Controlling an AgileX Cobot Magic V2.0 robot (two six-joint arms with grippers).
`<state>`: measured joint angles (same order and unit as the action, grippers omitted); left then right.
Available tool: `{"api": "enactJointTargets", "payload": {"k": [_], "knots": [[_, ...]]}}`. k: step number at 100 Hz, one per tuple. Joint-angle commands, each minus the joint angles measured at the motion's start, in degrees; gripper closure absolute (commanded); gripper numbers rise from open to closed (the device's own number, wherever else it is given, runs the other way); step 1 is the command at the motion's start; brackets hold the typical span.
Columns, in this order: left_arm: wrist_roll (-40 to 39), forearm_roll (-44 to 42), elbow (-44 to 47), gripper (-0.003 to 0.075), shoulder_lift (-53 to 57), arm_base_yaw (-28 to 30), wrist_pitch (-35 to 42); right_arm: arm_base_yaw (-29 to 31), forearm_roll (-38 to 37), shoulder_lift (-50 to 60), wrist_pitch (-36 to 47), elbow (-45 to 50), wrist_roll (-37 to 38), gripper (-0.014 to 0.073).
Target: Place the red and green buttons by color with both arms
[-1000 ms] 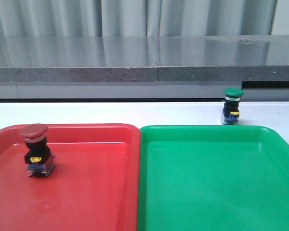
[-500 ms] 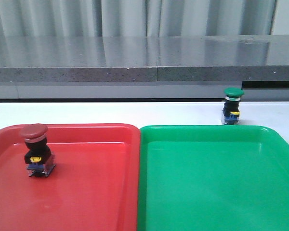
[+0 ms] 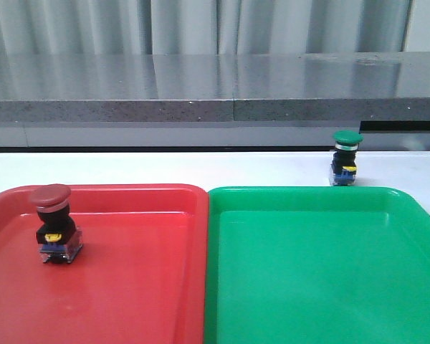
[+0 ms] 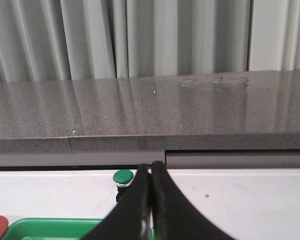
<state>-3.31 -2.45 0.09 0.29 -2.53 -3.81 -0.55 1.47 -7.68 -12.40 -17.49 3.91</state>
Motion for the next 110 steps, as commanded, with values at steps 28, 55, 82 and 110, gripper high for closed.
{"api": "enactJointTargets", "payload": {"k": [28,55,82,110], "knots": [[-0.4,0.0,2.4,0.0739,1.7,0.1,4.2,-0.1,1.0,-28.2,-20.1,-29.0,-0.3,0.0655],[-0.4,0.0,2.4,0.0739,1.7,0.1,4.2,-0.1,1.9,-39.7,-14.6,-31.0,-0.3,0.0655],[-0.4,0.0,2.4,0.0739,1.7,0.1,4.2,-0.1,3.5,-48.3,-18.8,-31.0,-0.3,0.0493],[-0.4,0.0,2.4,0.0739,1.7,0.1,4.2,-0.2,6.9,-50.9,-16.4,-31.0,-0.4,0.0016]]}}
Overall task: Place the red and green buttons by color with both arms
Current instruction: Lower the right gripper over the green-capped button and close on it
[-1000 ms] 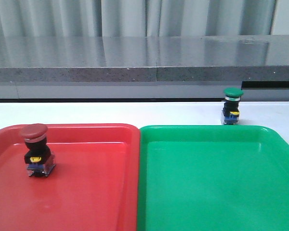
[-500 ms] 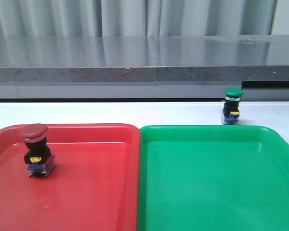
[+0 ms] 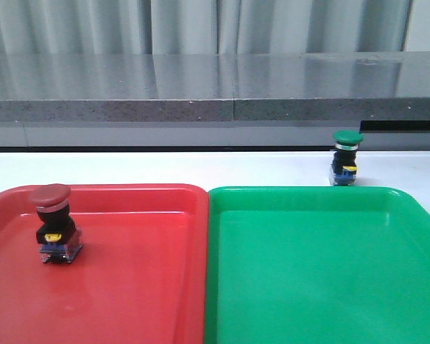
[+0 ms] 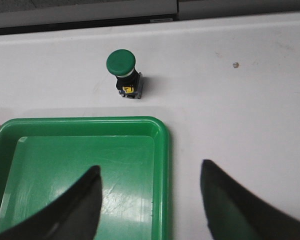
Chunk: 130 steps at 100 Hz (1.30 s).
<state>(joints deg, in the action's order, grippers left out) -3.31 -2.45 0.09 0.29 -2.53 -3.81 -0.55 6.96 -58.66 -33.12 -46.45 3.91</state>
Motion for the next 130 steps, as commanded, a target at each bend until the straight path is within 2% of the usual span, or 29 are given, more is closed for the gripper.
{"api": "enactJointTargets", "payload": {"k": [1,21,37,77,130], "knots": [[-0.4,0.0,2.4,0.0739,1.7,0.1,4.2,-0.2,1.5,-0.1,4.4,-2.0,-0.7,0.0016],[-0.4,0.0,2.4,0.0739,1.7,0.1,4.2,-3.7,1.9,-4.4,8.9,-2.3,-1.9,0.0025],[-0.4,0.0,2.4,0.0739,1.7,0.1,4.2,-6.4,1.9,-12.6,10.8,-7.1,-1.9,0.0025],[-0.4,0.0,2.4,0.0739,1.7,0.1,4.2,-6.5,2.5,-32.0,8.6,-24.3,-1.9,0.0025],[-0.4,0.0,2.4,0.0739,1.7,0.1,4.2,-6.5,2.5,-47.1,8.5,-31.9,-1.9,0.0040]]}}
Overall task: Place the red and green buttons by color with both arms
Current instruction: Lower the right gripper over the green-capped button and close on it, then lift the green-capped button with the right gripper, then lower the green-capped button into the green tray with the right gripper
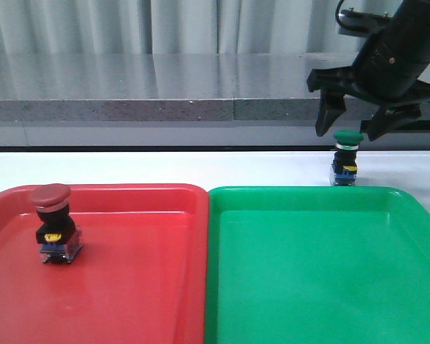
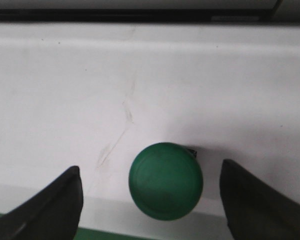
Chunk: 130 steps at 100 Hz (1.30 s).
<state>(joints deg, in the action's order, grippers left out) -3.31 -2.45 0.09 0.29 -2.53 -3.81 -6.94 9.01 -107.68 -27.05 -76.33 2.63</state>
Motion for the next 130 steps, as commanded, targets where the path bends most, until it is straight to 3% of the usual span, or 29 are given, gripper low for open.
{"api": "enactJointTargets", "payload": {"k": [1,18,25,46,60,91,130], "knots": [[-0.4,0.0,2.4,0.0739,1.7,0.1,4.2,-0.1,0.4,1.8,2.4,-2.0,-0.6,0.0045],[-0.4,0.0,2.4,0.0739,1.7,0.1,4.2,-0.1,0.5,1.6,2.6,-2.1,-0.6,0.0249],[-0.4,0.0,2.4,0.0739,1.7,0.1,4.2,-0.1,0.5,1.6,2.6,-2.2,-0.6,0.0284],[-0.4,0.0,2.4,0.0739,1.7,0.1,4.2,-0.1,0.5,1.7,1.0,-4.1,-0.6,0.0287],[-0.4,0.0,2.4,0.0739,1.7,0.1,4.2,-0.1,0.8,2.4,-4.3,-7.2,-0.6,0.0287],[-0.4,0.0,2.4,0.0739,1.7,0.1,4.2,-3.5,2.9,9.9,-10.8,-7.2,-0.6,0.0287],[-0.4,0.0,2.4,0.0739,1.7,0.1,4.2,-6.8,4.9,22.7,-3.3,13.2,-0.6,0.0287]]}}
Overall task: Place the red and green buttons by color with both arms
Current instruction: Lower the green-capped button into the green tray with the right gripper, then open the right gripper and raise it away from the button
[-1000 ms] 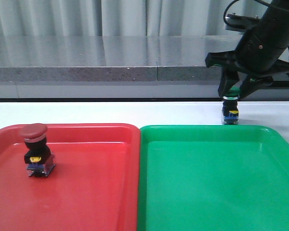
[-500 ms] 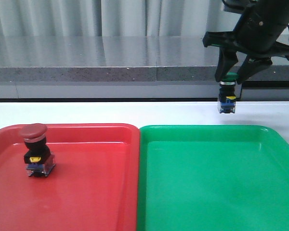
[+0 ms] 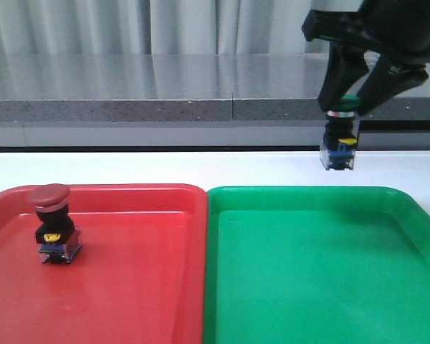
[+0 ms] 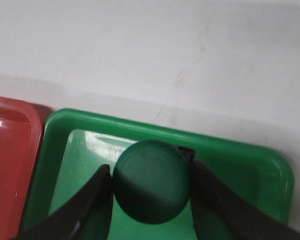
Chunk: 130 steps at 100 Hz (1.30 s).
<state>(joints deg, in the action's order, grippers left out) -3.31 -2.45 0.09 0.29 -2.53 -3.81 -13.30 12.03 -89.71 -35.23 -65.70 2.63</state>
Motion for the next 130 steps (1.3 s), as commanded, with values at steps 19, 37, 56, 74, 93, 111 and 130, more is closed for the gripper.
{"api": "enactJointTargets", "payload": {"k": [19,37,56,74,93,111,130], "knots": [[-0.4,0.0,2.4,0.0739,1.7,0.1,4.2,-2.6,3.0,5.9,9.0,9.6,-0.6,0.0287],[-0.4,0.0,2.4,0.0739,1.7,0.1,4.2,-6.0,4.7,5.9,13.3,13.1,-0.6,0.0287],[-0.4,0.0,2.4,0.0739,1.7,0.1,4.2,-6.4,5.0,5.9,15.9,15.2,-0.6,0.0287],[-0.4,0.0,2.4,0.0739,1.7,0.1,4.2,-6.4,5.0,5.9,18.4,18.1,-0.6,0.0287],[-0.4,0.0,2.4,0.0739,1.7,0.1,4.2,-6.4,5.0,5.9,19.4,19.8,-0.6,0.0287],[-0.4,0.0,2.4,0.0740,1.7,0.1,4.2,-6.4,5.3,5.5,19.8,20.8,-0.6,0.0285],[-0.4,0.0,2.4,0.0739,1.7,0.1,4.2,-6.4,6.4,5.4,19.7,20.8,-0.6,0.0232]]}}
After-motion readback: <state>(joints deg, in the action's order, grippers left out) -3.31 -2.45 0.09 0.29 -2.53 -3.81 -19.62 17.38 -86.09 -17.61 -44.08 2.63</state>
